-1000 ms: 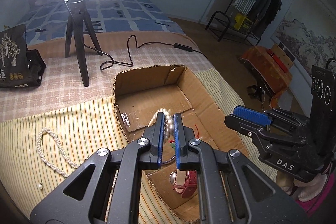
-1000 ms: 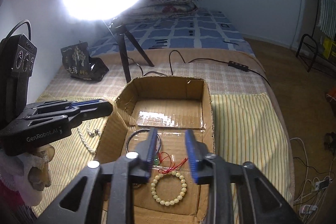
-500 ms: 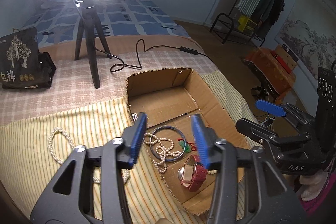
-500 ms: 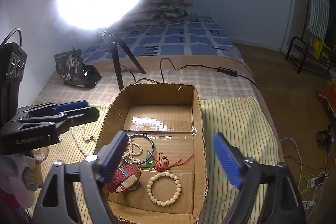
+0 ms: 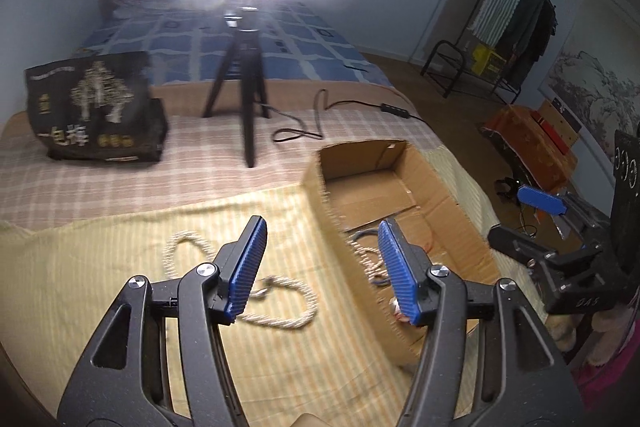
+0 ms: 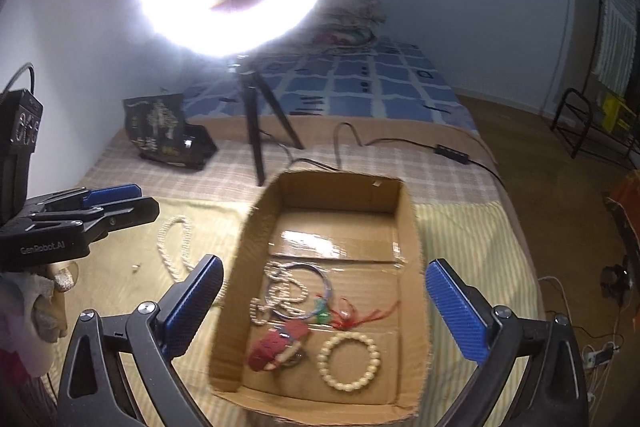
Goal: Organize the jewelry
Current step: 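Withdraw both tools toward the twisted pearl necklace and the second earring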
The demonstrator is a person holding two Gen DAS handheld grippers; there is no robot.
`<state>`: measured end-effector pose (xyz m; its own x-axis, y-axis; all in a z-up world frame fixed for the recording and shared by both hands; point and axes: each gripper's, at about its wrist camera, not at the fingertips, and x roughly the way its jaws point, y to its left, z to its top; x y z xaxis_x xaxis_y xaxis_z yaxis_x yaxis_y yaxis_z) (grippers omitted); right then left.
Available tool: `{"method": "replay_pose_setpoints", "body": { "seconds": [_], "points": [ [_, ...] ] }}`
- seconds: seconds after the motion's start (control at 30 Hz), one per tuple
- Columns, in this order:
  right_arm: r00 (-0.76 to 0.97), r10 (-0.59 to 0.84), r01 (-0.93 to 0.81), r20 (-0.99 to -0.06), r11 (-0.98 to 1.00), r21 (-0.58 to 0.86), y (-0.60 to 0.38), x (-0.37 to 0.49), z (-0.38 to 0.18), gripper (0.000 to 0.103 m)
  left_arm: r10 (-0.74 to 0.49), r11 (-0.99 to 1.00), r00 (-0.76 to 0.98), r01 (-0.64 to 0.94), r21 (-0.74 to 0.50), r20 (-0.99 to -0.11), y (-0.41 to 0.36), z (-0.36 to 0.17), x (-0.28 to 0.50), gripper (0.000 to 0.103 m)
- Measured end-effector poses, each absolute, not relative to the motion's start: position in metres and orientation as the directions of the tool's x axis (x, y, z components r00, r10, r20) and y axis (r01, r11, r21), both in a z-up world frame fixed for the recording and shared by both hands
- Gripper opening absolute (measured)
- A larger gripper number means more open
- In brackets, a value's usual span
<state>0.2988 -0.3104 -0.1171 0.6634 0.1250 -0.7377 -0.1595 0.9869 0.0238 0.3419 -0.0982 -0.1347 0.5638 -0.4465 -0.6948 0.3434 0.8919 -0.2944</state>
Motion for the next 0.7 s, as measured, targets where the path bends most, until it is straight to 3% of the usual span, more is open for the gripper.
{"method": "replay_pose_setpoints", "body": {
  "seconds": [0.4,0.57,0.7],
  "points": [
    [0.631,0.21,-0.344,-0.747,0.939,-0.027,-0.232,0.302,-0.126,0.098,-0.377,0.926,0.561,0.23,-0.299,-0.737,-0.008,-0.159,0.327,0.059],
    [0.56,0.257,-0.427,-0.788,0.904,-0.008,-0.203,0.311,-0.139,0.084,-0.363,0.932,0.547,0.202,-0.302,-0.755,0.015,-0.174,0.319,0.058],
    [0.497,0.267,-0.486,-0.826,0.874,-0.01,-0.18,0.316,-0.153,0.073,-0.365,0.931,0.526,0.187,-0.314,-0.768,0.026,-0.185,0.316,0.047]
  ]
}}
